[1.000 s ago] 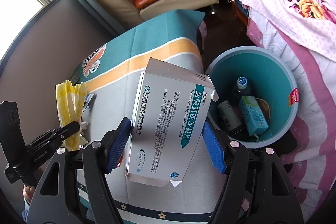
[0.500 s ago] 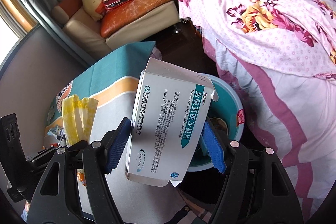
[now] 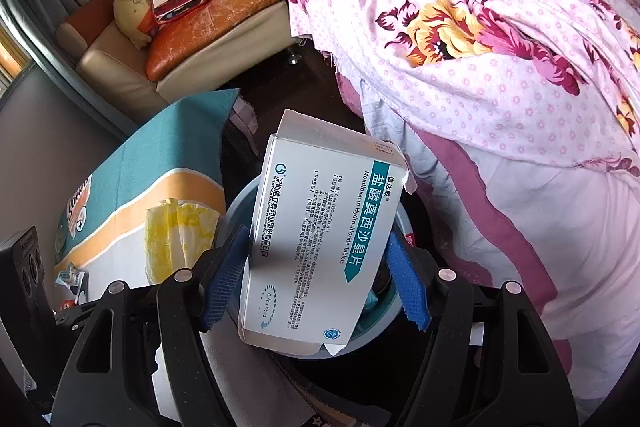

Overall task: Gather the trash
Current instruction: 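Carry the napkin and medicine box over the teal bin and open both tools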

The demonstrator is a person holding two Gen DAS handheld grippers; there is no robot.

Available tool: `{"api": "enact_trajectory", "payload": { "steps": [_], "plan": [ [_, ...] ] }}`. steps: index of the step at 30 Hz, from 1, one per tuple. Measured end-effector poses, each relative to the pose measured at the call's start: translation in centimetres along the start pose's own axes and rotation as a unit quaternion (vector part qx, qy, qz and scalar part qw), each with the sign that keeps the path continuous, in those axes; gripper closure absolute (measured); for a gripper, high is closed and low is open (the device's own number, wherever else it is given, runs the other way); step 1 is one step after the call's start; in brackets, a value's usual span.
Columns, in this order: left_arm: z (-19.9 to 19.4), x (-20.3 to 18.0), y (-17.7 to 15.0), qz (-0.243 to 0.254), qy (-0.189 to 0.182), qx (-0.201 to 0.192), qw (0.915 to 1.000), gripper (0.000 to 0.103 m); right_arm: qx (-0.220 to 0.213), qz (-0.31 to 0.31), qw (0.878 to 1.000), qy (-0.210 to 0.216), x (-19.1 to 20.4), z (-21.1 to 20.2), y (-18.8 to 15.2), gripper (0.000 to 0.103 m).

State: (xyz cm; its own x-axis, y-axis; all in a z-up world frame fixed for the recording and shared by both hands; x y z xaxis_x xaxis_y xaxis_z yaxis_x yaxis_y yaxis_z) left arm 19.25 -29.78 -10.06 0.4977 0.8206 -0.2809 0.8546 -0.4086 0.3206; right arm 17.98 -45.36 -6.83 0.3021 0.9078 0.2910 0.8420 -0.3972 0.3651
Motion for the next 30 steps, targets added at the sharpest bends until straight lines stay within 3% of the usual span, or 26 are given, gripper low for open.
{"api": "enact_trajectory", "payload": {
  "steps": [2, 5, 9, 15, 30],
  "plan": [
    [0.5, 0.2, 0.1, -0.002, 0.002, 0.004, 1.0000, 0.076, 0.005, 0.002, 1.000, -0.001, 0.0, 0.5, 0.0, 0.037],
    [0.4, 1.0, 0.3, -0.009, 0.020, -0.007, 0.9997, 0.037, 0.009, 0.002, 1.000, -0.003, 0.2, 1.0, 0.0, 0.037],
    [-0.1, 1.8, 0.4, -0.013, 0.032, -0.016, 0.9993, 0.022, 0.014, 0.002, 1.000, -0.006, 0.3, 1.5, 0.0, 0.037],
    [-1.0, 3.5, -0.2, -0.026, 0.041, -0.022, 0.9986, 0.013, 0.022, 0.002, 1.000, -0.013, 0.3, 2.0, -0.3, 0.037],
    [-1.3, 5.7, -1.7, -0.046, 0.031, -0.011, 0.9984, 0.012, 0.058, 0.004, 0.998, -0.027, 1.0, 4.0, -1.4, 0.035]
  ]
}}
Point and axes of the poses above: each gripper's, at about its wrist camera, not at the fingertips, and z roughly the way its jaws point, x to its left, y to its top, the point moved 6 cm from there along z, roughly the way its jaws point, and after that the axes turned 5 degrees about x, right-handed, at the moved point
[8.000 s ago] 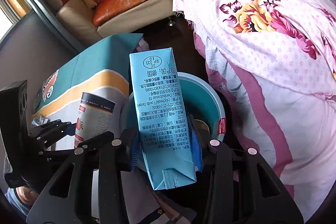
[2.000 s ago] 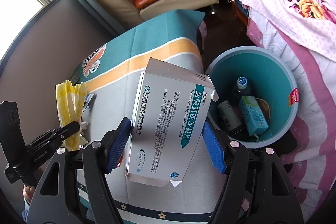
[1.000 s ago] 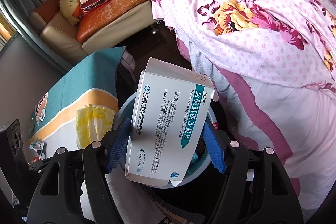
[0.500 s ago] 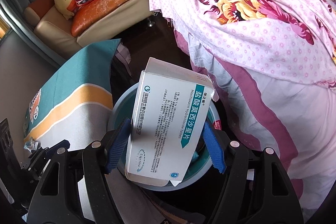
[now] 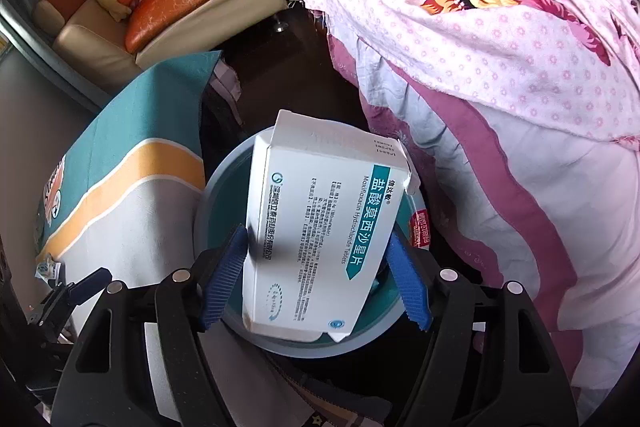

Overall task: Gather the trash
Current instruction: 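Carry the napkin and medicine box over the teal bin and open both tools, then grasp the orange chip bag with the left tool while the right tool grasps the orange-green jelly cup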

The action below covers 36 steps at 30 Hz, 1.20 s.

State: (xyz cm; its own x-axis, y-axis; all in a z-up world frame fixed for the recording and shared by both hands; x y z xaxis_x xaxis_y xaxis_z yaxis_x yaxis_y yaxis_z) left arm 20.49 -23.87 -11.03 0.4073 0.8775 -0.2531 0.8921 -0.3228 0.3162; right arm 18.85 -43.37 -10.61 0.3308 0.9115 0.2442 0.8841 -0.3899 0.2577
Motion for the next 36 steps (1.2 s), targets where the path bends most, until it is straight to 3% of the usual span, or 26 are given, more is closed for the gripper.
{"api": "enact_trajectory", "payload": {
  "steps": [2, 19, 36],
  "plan": [
    [-0.2, 0.2, -0.2, -0.002, -0.002, -0.001, 1.0000, 0.012, 0.004, 0.000, 1.000, -0.001, 0.2, 0.0, -0.1, 0.031],
    [-4.3, 3.5, -2.9, -0.035, -0.001, -0.023, 0.9991, 0.012, 0.004, -0.020, 1.000, 0.001, 3.5, -2.2, -2.4, 0.029],
    [-12.4, 13.3, -10.3, -0.056, 0.055, -0.063, 0.9949, 0.012, 0.039, -0.126, 0.991, 0.023, 16.1, -2.9, -9.4, 0.029]
  ]
}}
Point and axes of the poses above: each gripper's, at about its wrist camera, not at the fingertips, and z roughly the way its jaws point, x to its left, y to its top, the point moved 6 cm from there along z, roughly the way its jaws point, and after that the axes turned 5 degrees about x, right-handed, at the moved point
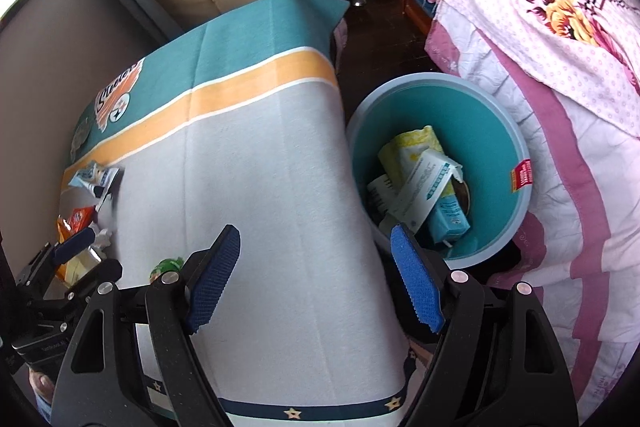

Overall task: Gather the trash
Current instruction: 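Grasp the orange chip bag with the left tool while the right tool grasps the orange-green jelly cup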

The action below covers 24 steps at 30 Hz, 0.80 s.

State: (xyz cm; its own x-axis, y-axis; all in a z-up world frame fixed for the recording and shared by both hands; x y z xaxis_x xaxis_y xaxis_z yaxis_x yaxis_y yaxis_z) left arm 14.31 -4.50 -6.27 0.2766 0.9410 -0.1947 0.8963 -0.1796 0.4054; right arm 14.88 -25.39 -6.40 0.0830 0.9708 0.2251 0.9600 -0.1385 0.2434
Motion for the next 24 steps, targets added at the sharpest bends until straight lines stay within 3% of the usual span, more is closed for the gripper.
{"api": "enact_trajectory", "payload": {
  "steps": [17, 24],
  "plan": [
    [-6.2, 13.2, -3.7, -0.025, 0.066, -0.036, 0.9969, 0.012, 0.076, -0.122, 0.989, 0.016, 12.9, 5.3, -5.9, 0.026],
    [-6.6, 18.3, -6.4, -0.065, 0.067, -0.024, 0.9954, 0.012, 0.084, -0.138, 0.987, 0.000, 14.3, 6.8, -6.9, 0.037]
  ]
}}
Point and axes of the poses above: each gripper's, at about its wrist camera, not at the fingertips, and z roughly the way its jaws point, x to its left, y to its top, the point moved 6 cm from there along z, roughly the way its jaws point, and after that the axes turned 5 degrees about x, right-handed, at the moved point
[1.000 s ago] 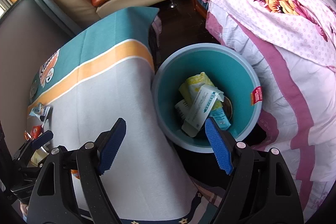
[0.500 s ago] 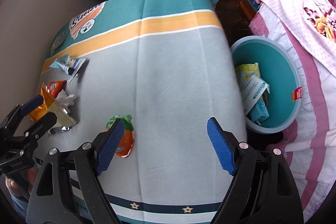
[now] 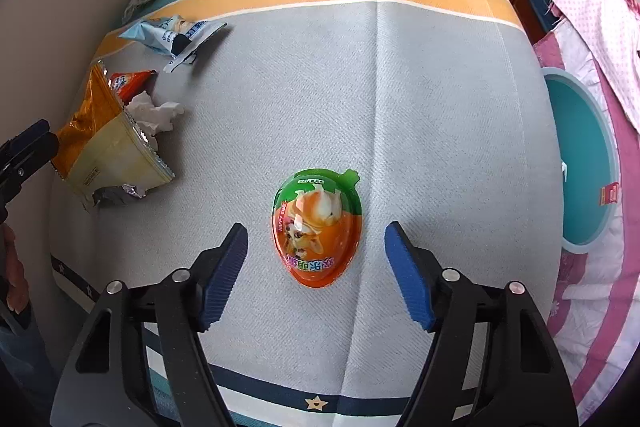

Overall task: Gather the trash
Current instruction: 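Grasp the orange chip bag with the left tool while the right tool grasps the orange-green jelly cup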

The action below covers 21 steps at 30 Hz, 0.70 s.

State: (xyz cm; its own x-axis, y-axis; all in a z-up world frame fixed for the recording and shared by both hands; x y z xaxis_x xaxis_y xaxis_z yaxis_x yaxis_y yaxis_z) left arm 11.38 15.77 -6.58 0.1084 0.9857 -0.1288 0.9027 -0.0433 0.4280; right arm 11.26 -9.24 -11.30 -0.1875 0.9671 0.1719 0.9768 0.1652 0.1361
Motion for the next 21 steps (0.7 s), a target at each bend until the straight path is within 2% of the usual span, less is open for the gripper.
{"api": "enact_trajectory", "payload": {
  "steps": [4, 7, 9, 12, 14, 21],
  "plan": [
    [0.5, 0.7, -0.9, -0.008, -0.004, 0.003, 1.0000, 0.013, 0.002, 0.000, 1.000, -0.005, 0.2, 0.7, -0.1, 0.044],
    [1.0, 0.7, -1.4, -0.006, -0.009, 0.010, 0.9999, 0.038, 0.005, -0.001, 1.000, -0.007, 0.2, 1.1, -0.3, 0.058],
    [1.3, 0.2, -1.7, -0.006, -0.012, 0.015, 0.9998, 0.065, -0.002, 0.000, 1.000, -0.006, 0.1, 1.0, -0.4, 0.058],
    [1.0, -0.5, -2.1, 0.000, -0.018, 0.012, 0.9998, 0.077, -0.010, -0.003, 1.000, 0.000, 0.1, 0.5, -0.4, 0.059],
    [0.8, -1.2, -2.3, 0.007, -0.034, 0.013, 0.9993, 0.081, -0.017, -0.004, 1.000, 0.003, 0.0, 0.0, -0.4, 0.059],
    [1.4, -6.3, -3.1, 0.045, -0.085, 0.035, 0.9947, 0.081, -0.047, 0.016, 0.999, 0.008, -2.2, -2.2, -0.1, 0.059]
  ]
}}
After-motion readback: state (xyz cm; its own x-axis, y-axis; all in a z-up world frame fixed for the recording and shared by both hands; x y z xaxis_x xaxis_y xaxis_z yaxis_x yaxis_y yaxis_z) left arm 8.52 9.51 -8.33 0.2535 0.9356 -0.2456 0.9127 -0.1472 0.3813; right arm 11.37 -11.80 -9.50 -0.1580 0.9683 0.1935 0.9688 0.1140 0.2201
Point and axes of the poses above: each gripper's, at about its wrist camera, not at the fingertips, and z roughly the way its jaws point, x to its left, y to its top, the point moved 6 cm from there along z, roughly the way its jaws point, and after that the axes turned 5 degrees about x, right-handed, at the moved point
